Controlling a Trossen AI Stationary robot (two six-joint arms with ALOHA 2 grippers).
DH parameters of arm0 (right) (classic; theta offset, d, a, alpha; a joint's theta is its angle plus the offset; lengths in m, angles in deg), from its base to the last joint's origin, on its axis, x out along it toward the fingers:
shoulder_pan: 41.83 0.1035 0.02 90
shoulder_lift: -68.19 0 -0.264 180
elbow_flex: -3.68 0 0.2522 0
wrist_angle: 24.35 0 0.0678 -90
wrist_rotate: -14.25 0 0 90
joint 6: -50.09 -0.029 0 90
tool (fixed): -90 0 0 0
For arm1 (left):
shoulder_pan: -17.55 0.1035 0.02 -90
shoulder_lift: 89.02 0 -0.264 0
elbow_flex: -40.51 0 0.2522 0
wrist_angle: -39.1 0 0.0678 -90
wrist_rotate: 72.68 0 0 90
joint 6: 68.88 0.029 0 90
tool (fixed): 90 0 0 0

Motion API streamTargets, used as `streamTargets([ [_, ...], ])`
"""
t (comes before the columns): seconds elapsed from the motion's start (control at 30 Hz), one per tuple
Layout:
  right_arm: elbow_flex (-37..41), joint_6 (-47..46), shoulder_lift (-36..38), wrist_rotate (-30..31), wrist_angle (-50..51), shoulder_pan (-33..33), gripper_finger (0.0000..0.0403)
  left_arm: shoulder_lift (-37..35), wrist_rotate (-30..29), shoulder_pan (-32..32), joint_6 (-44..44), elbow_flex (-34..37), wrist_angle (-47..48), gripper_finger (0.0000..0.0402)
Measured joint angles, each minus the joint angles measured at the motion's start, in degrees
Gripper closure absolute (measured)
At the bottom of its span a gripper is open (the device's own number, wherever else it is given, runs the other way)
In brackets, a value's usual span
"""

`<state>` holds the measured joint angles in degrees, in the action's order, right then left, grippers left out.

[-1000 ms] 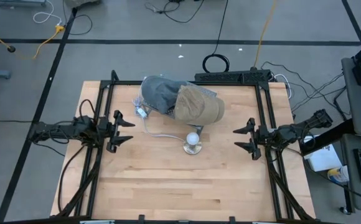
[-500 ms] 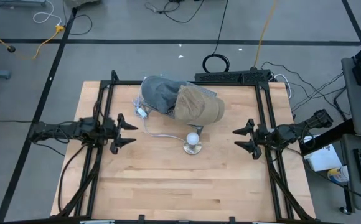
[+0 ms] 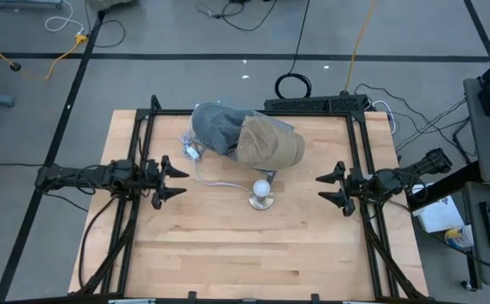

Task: Pick & Place hat
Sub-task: Return to Home Position

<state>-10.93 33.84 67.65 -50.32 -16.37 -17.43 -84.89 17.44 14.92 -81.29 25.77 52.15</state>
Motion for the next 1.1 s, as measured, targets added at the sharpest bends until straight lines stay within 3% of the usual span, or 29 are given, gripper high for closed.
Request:
streamTargets([
  [0.37, 0.00, 0.00, 0.00, 0.00, -0.09, 0.00, 0.0149, 0.01, -0.02, 0.00, 0.14, 0.00, 0.02, 0.0151],
  [1.1, 0.02, 0.00, 0.00, -0.02, -0.17, 0.01, 0.0149, 0.01, -0.07, 0.00, 0.18, 0.00, 0.04, 0.0119],
])
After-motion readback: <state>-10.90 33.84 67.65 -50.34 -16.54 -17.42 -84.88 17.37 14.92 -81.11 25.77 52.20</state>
